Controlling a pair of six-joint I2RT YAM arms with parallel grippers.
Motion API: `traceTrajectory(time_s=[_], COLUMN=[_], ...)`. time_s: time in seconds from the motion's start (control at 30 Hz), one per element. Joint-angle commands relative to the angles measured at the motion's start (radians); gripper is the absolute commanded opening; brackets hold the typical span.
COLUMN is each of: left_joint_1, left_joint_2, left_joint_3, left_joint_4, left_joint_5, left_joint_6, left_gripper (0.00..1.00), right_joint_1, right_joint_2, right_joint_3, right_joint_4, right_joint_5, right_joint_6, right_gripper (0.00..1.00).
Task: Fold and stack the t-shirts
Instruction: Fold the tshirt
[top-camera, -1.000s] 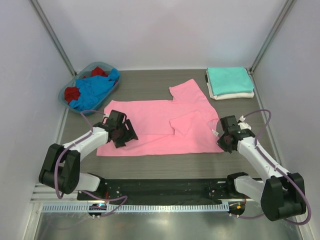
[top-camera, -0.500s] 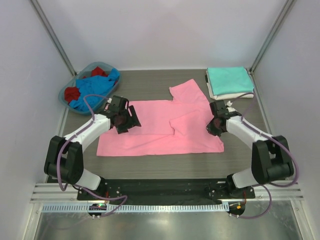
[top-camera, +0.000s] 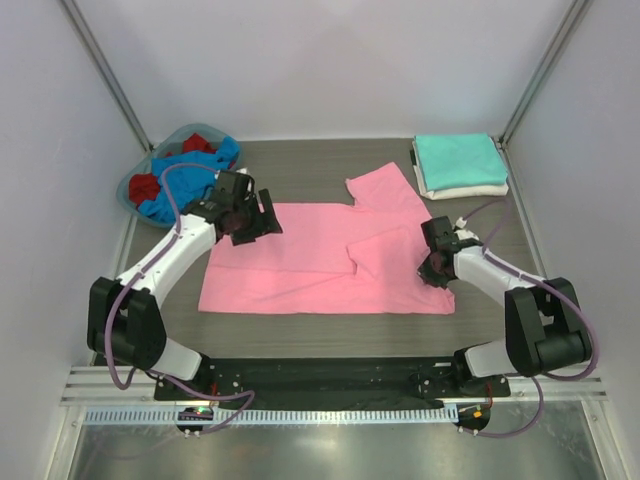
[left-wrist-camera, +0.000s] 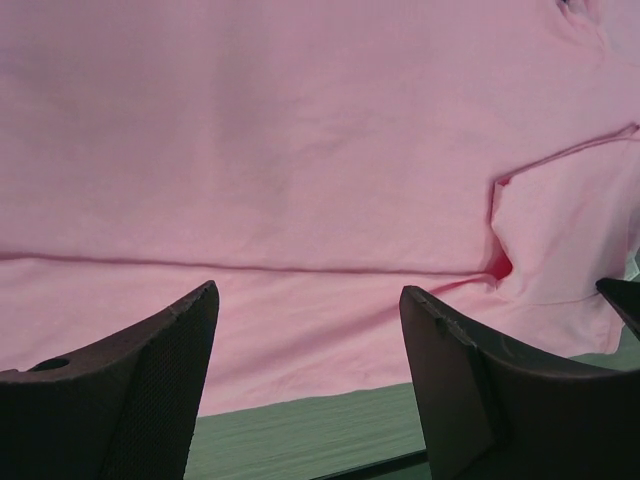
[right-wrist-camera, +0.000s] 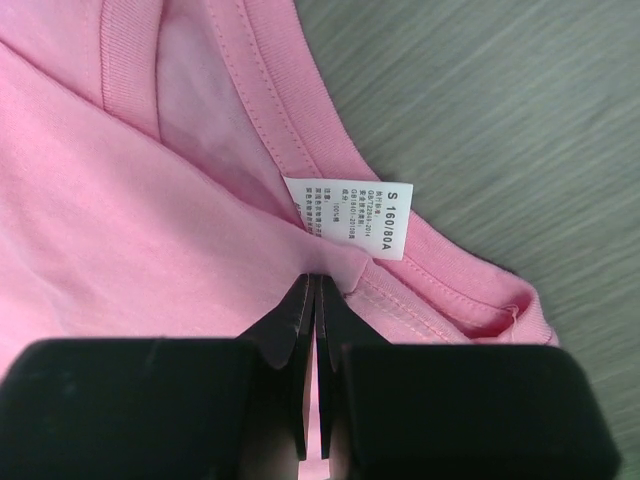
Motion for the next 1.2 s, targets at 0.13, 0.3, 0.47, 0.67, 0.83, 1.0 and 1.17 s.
traceTrajectory(time_s=[0.13, 0.3, 0.47, 0.67, 0.83, 1.0, 1.17], left_joint_1=[0.057, 0.208, 0.253, 0.253, 0.253, 0.255, 0.253], left_joint_2=[-0.022, 0.021, 0.154, 0.327, 0.467, 0.576, 0.697], left_joint_3=[0.091, 0.135, 0.227, 0.327, 0.416, 0.504, 0.615], left_joint_4=[-0.052, -0.072, -0.075, -0.103, -0.105, -0.114, -0.143], left_joint_5=[-0.092, -0.016, 0.024, 0.078, 0.032, -0.028, -0.039], left_joint_6=[0.063, 0.098, 0.152, 0.224, 0.267, 0.314, 0.351], left_gripper=[0.74, 0.74, 0.73, 0.69, 0.66, 0.64, 0.63], right_joint_1=[-0.084, -0.176, -0.176, -0.173, -0.174, -0.173, -0.174], right_joint_2=[-0.094, -0.157, -0.197, -0.098, 0.104, 0.246, 0.347], right_joint_3=[-0.093, -0.1, 0.037, 0.317, 0.541, 0.728, 0.827], right_joint_4=[-0.154, -0.157, -0.186, -0.171, -0.123, -0.108, -0.087], right_joint_5=[0.081, 0.032, -0.032, -0.193, -0.308, -0.37, -0.396], right_joint_6=[-0.035, -0.088, -0.156, -0.34, -0.465, -0.523, -0.542], right_gripper=[0.12, 0.12, 0.15, 0.24, 0.27, 0.28, 0.28])
